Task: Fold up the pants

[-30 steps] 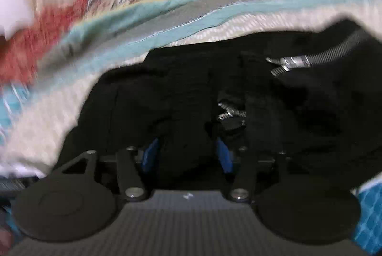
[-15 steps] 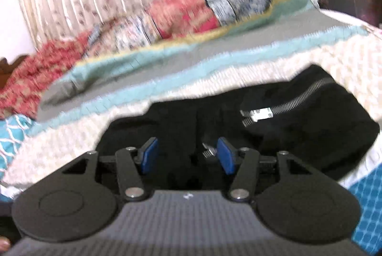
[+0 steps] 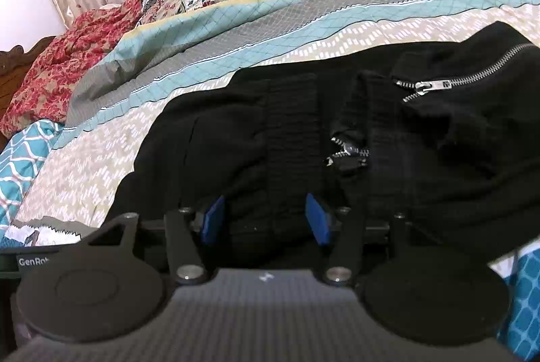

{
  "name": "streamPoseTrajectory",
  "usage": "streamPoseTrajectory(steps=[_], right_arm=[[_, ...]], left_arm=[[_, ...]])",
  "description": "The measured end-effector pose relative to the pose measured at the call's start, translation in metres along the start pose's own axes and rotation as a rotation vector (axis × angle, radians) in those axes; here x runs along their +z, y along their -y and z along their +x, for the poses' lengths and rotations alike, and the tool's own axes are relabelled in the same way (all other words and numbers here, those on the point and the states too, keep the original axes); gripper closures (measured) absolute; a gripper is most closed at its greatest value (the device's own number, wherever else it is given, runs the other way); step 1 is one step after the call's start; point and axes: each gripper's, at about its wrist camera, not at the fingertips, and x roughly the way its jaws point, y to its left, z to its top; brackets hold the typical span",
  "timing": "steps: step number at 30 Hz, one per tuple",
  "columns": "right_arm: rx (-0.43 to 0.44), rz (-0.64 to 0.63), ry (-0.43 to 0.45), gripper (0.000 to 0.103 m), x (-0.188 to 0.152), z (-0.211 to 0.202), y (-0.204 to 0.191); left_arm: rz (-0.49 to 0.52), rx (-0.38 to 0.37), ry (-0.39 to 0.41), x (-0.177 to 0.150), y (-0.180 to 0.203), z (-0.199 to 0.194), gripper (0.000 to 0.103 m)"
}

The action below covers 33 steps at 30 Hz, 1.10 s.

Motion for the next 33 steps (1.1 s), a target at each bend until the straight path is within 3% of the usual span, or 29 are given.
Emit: streamPoseTrajectory(steps=[5,9,14,18,21,25,31,32,33], right_arm=[[0.01,0.01,0.0,0.046,0.001,-0.003,0.005],[0.071,0.131,0.012,0.043,0.005,-0.034,0.018],[0.051,0.29,0.183,0.042,0.012,-0.097,0.081],[-0.083,0.447,0.32,0.034,0.008,-0.135,0.145],[-0.161,0.549,0.362,0.033,0.003,-0.142,0.179],[-0.149,0.603,0.378,0.033,0.003,-0.136,0.198],[-0.146,0.602,0.298,0.033,0.009,-0.103,0.211],[-0.143,0.598,0.301,0.045,0.007,-0.102,0.209],[-0.128,0.573,0.296,0.077,0.008,-0.1,0.204]], left_arm=[[0.018,0.009,-0.001,0.0,0.002,-0.001,0.051],[-0.009,0.011,-0.01,0.005,0.0,-0.009,0.041],[0.002,-0.004,0.084,0.014,-0.005,-0.05,0.037],[-0.008,-0.014,0.128,0.033,0.002,-0.067,0.037],[0.021,-0.029,0.113,0.052,0.022,-0.06,0.039],[0.068,-0.055,0.065,0.063,0.059,-0.037,0.04],[0.115,-0.157,-0.033,0.071,0.114,-0.006,0.038],[0.127,-0.168,-0.042,0.072,0.123,-0.004,0.037],[0.142,-0.176,-0.049,0.072,0.133,-0.003,0.037]])
